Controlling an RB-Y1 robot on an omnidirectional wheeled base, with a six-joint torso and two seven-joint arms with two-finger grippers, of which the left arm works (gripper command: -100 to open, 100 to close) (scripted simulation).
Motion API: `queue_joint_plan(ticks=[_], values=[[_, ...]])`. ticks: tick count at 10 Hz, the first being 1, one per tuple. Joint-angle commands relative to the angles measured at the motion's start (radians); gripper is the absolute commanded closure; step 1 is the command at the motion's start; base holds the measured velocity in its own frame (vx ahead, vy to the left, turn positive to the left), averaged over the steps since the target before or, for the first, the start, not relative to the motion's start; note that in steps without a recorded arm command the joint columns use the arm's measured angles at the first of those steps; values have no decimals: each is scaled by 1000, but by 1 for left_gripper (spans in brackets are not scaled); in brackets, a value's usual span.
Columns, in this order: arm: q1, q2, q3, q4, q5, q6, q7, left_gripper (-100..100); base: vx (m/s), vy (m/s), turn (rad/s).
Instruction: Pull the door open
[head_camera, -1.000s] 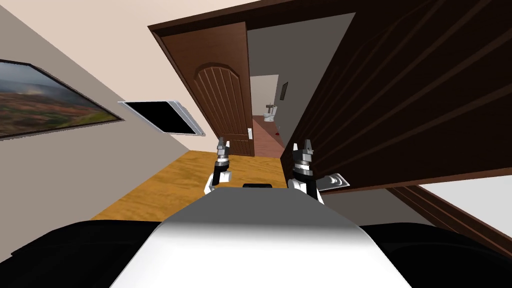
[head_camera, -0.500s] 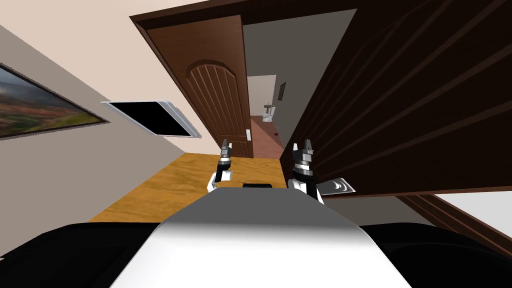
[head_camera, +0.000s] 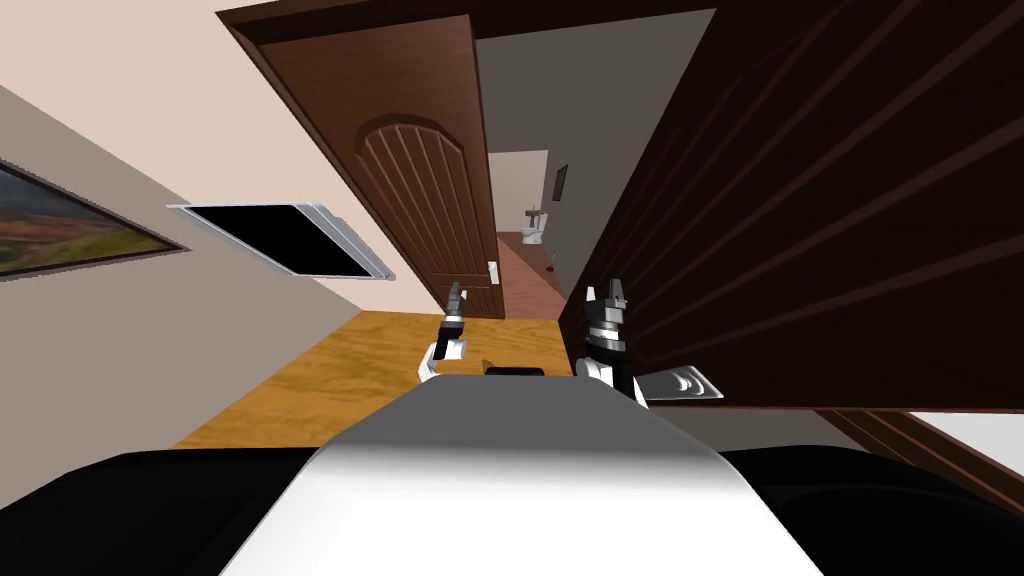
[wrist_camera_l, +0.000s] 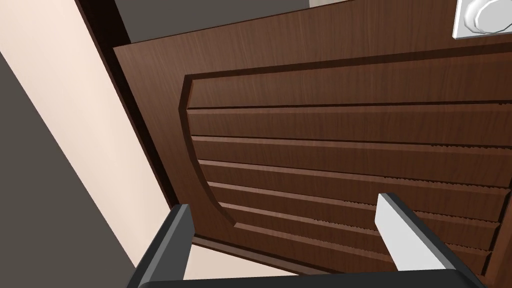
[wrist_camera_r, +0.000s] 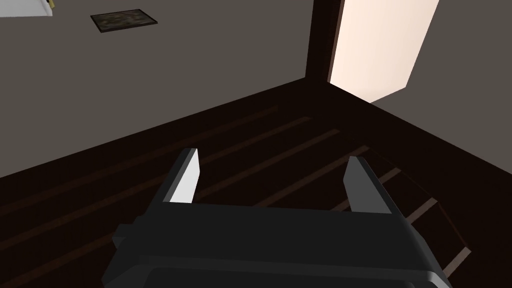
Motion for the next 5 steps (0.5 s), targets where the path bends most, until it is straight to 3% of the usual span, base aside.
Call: queue_joint_plan(ticks=[1, 5], values=[[-17, 3, 2, 38, 3, 14, 4, -100, 112, -7, -57], [-57, 10, 8, 131, 11, 42, 14, -100, 96, 2, -48]])
